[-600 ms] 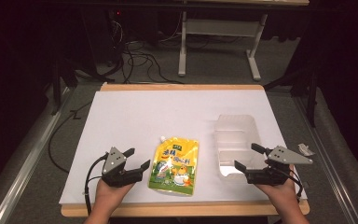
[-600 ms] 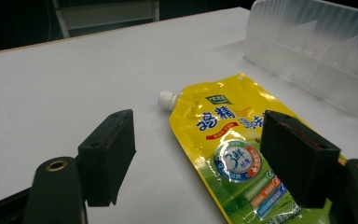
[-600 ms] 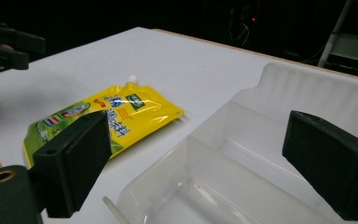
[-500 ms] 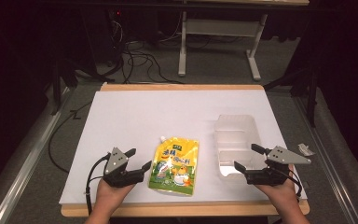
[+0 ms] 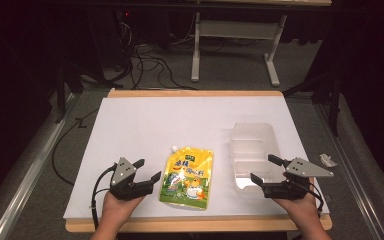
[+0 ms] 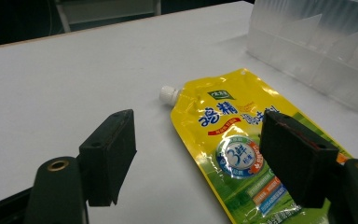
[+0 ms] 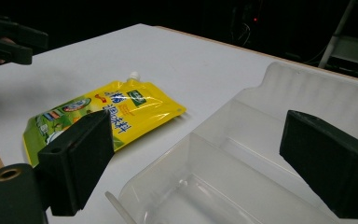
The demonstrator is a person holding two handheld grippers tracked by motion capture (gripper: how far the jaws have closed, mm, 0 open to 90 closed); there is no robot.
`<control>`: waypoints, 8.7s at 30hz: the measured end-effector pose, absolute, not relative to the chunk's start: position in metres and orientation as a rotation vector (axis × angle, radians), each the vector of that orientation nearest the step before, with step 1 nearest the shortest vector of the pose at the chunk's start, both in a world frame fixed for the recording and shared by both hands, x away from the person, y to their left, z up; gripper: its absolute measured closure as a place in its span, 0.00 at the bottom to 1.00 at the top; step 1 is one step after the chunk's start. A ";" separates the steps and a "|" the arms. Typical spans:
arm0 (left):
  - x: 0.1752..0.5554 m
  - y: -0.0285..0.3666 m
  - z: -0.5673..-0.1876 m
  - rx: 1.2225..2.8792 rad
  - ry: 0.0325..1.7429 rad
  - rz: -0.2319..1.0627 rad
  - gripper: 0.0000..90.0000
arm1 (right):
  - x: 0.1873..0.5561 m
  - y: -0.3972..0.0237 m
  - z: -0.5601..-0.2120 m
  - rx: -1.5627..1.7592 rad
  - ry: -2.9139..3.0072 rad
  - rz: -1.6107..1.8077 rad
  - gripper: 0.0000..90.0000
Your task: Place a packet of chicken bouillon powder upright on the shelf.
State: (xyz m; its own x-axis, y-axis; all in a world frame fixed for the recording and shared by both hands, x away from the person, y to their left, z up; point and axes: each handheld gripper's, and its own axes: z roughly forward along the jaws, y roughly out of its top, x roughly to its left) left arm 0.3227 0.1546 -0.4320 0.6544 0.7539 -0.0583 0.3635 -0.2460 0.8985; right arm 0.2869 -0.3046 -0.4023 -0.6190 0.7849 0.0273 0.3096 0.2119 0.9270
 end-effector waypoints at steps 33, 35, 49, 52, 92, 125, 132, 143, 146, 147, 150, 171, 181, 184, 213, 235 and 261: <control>0.321 0.108 -0.468 2.317 0.809 0.231 1.00 | 0.285 -0.306 -0.398 0.989 2.045 1.410 0.17; 0.319 0.103 -0.468 2.322 0.782 0.230 1.00 | 0.285 -0.306 -0.399 0.989 2.048 1.412 0.17; 0.332 0.117 -0.463 2.141 0.933 0.246 0.91 | 0.285 -0.305 -0.399 0.991 2.050 1.418 0.17; 0.342 0.123 -0.464 2.052 1.014 0.225 0.85 | 0.286 -0.305 -0.399 0.990 2.052 1.416 0.17; 0.417 0.109 -0.489 1.800 1.210 -0.061 0.70 | 0.290 -0.309 -0.403 1.045 2.043 1.410 0.17; 0.386 0.086 -0.467 1.843 1.099 0.295 1.00 | 0.288 -0.309 -0.401 1.035 2.035 1.413 0.18; 0.372 0.083 -0.457 1.793 1.056 0.382 1.00 | 0.287 -0.308 -0.399 1.023 2.034 1.413 0.18; 0.342 0.084 -0.431 1.783 0.929 0.517 1.00 | 0.282 -0.304 -0.395 1.006 2.030 1.418 0.18; 0.331 0.085 -0.424 1.792 0.887 0.559 1.00 | 0.281 -0.304 -0.393 0.996 2.025 1.423 0.18; 0.326 0.085 -0.422 1.788 0.870 0.573 1.00 | 0.281 -0.304 -0.392 0.993 2.023 1.430 0.18; 0.315 0.085 -0.419 1.755 0.832 0.608 1.00 | 0.278 -0.302 -0.390 0.991 2.015 1.424 0.17; 0.281 0.089 -0.407 1.682 0.620 0.644 1.00 | 0.308 -0.213 -0.386 1.034 2.211 1.463 0.04; 0.270 0.086 -0.401 1.672 0.493 0.667 1.00 | 0.327 -0.197 -0.396 1.116 2.269 1.467 0.04; 0.269 0.086 -0.401 1.667 0.483 0.667 1.00 | 0.326 -0.196 -0.397 1.111 2.291 1.497 0.06; 0.299 0.086 -0.404 1.644 0.591 0.671 1.00 | 0.307 -0.207 -0.391 0.964 2.238 1.633 0.96; 0.310 0.092 -0.408 1.632 0.637 0.615 1.00 | 0.294 -0.194 -0.406 0.842 2.257 1.565 0.75; 0.309 0.102 -0.415 1.714 0.744 0.521 0.64 | 0.296 -0.192 -0.412 0.898 2.256 1.551 1.00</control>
State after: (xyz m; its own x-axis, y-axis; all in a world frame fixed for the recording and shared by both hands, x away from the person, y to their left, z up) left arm 0.3087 0.1016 -0.4154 0.7016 0.7117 -0.0345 0.2105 -0.1608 0.9643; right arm 0.2961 -0.1925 -0.4118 -0.7754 0.6183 0.1283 0.3414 0.2395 0.9089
